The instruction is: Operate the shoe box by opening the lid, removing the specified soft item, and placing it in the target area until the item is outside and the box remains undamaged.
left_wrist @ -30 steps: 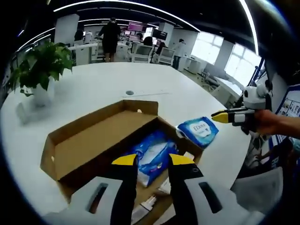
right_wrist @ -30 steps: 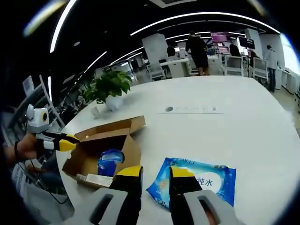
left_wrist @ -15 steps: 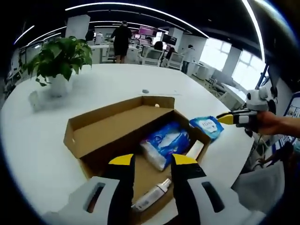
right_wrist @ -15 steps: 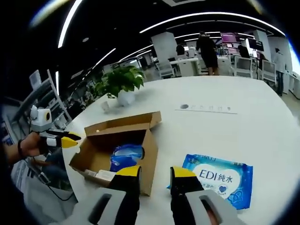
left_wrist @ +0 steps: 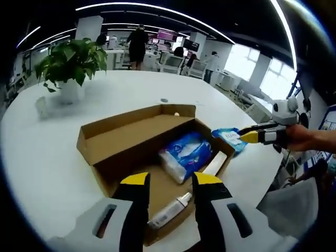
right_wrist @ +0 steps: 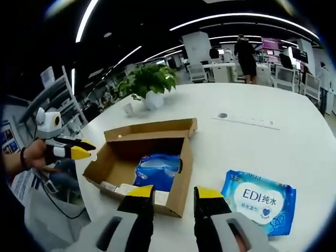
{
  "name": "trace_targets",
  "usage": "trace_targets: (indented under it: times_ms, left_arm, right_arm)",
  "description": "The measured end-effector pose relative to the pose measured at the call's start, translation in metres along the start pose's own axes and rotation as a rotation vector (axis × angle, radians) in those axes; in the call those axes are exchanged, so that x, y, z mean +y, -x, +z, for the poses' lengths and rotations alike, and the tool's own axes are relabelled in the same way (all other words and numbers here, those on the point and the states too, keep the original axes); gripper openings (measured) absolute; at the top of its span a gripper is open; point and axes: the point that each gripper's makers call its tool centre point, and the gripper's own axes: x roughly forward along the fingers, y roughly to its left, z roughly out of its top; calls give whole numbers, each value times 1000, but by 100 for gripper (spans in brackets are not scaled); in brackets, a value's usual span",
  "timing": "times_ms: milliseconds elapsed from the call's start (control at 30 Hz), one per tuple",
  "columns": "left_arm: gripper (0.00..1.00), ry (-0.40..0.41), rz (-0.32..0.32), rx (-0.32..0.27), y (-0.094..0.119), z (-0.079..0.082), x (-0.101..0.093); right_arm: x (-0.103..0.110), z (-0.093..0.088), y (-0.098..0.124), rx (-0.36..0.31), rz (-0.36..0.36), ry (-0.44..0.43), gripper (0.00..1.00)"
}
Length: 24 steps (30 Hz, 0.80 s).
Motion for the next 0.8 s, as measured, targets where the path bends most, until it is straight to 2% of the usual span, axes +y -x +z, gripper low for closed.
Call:
trace_targets:
  times_ms: [267, 400, 567, 667, 800]
  left_arm:
    - [32, 1, -4, 1, 4, -2, 0]
    - [32, 5, -9, 1, 5, -3, -1]
    - [32, 18, -9, -6, 7, -3, -2]
    - [32, 25, -9, -8, 8, -3, -3]
    - [32, 32, -13, -11, 9, -2, -5]
  right_arm:
    - [8, 8, -10, 24, 19, 57, 28]
    - [17, 14, -20, 61, 57, 150, 32]
    - [23, 23, -34, 95, 87, 219, 35]
    - [26, 22, -41, 151, 113, 317, 37]
    - [31, 25, -53, 204, 149, 405, 38]
